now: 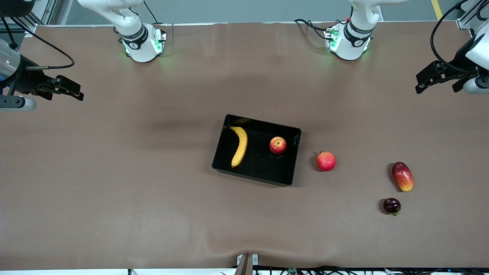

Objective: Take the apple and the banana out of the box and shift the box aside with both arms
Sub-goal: 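Reach the left gripper toward the red apple inside the black tray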

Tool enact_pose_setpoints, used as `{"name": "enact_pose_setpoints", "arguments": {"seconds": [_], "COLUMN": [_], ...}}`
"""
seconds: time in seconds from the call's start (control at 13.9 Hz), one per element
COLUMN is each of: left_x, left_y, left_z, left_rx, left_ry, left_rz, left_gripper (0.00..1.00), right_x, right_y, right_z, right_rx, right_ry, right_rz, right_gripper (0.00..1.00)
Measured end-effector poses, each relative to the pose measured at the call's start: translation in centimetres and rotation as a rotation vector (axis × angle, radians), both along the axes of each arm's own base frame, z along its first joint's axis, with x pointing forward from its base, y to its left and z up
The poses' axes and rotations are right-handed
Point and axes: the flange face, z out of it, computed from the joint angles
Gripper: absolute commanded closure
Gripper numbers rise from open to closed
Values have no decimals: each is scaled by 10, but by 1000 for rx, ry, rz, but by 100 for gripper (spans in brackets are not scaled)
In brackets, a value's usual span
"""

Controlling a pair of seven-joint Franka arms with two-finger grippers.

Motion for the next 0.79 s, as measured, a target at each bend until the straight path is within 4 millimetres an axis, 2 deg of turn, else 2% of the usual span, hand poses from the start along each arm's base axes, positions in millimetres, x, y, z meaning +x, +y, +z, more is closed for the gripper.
{"name": "enact_pose_setpoints", "arguments": {"seconds": [0.29, 0.5, 0.65, 0.79], "left_x": [0, 11, 25, 34], "left_y": [-1, -16, -51, -105], "left_z": [-1, -20, -44, -70], "left_rx": [0, -13, -24, -30], "left_ry": [1, 32, 39, 40], "left_rz": [3, -1, -6, 30], "left_gripper": [0, 0, 0, 0], "right_x": [1, 1, 1, 1], "right_y": [0, 0, 0, 0], "right_z": [-2, -3, -3, -3], "right_rx": [0, 0, 0, 0], "right_ry": [4, 6, 6, 6], "right_rz": [0, 0, 0, 0], "right_gripper": [0, 0, 0, 0]}}
